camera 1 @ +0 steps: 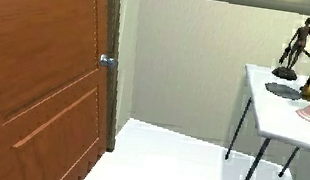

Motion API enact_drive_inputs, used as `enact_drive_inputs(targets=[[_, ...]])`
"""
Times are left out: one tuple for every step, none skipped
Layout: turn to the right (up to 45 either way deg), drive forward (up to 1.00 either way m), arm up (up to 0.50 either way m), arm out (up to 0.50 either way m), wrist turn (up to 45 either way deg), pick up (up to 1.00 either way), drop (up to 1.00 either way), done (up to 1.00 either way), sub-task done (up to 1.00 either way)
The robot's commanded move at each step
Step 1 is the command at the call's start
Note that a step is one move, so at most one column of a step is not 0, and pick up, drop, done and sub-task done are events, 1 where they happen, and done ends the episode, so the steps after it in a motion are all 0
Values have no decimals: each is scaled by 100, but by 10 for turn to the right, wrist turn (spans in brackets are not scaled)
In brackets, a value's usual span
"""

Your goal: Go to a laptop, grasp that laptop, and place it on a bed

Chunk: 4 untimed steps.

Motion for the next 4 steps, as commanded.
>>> enact_drive_inputs(targets=[[0,0,-30,0,0,0,0,0,0],[0,0,0,0,0,100,0,0,0],[0,0,10,0,0,0,0,0,0],[0,0,20,0,0,0,0,0,0]])
